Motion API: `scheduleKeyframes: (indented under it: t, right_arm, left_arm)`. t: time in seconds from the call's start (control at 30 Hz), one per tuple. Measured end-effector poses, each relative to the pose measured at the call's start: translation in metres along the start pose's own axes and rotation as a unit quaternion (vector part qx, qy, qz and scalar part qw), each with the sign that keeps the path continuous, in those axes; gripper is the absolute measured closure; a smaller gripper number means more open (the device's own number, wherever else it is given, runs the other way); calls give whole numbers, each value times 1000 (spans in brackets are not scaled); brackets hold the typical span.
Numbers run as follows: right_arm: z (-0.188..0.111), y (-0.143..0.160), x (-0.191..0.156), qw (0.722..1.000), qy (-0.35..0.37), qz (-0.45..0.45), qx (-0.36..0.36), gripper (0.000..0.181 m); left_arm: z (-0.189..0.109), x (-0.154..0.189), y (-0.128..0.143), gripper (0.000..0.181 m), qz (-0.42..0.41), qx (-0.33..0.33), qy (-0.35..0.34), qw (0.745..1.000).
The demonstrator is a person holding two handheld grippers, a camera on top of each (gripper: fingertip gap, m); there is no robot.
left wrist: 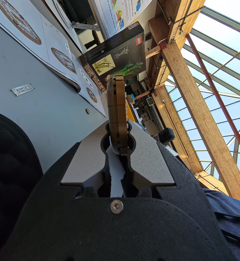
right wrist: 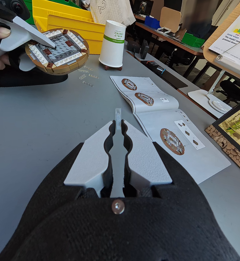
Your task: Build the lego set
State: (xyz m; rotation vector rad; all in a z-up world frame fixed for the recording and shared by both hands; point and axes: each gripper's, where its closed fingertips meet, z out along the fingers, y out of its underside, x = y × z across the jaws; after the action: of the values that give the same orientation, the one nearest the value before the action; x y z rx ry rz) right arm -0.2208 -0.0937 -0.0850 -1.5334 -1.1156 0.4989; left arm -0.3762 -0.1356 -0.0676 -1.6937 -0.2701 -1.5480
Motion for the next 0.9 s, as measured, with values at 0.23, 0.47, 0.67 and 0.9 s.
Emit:
scheduleKeyframes:
  t: [0.23,0.47,0.67,0.9]
  right_arm:
    - [5,-38,-21,997,-68,2,37,175]
    - [42,-104,-72,975,-182,-128,-20,174]
    - [65,-93,-85,951,-245,-152,-112,174]
    - [73,-87,-87,939,-242,-189,-158,174]
  left_arm:
    - [3,0,7,163,16,-17,-11,1000]
    - [14,6,25,163,15,-38,-16,999]
    - [14,14,31,163,11,-40,-5,999]
    - [14,16,30,163,-3,-36,6,999]
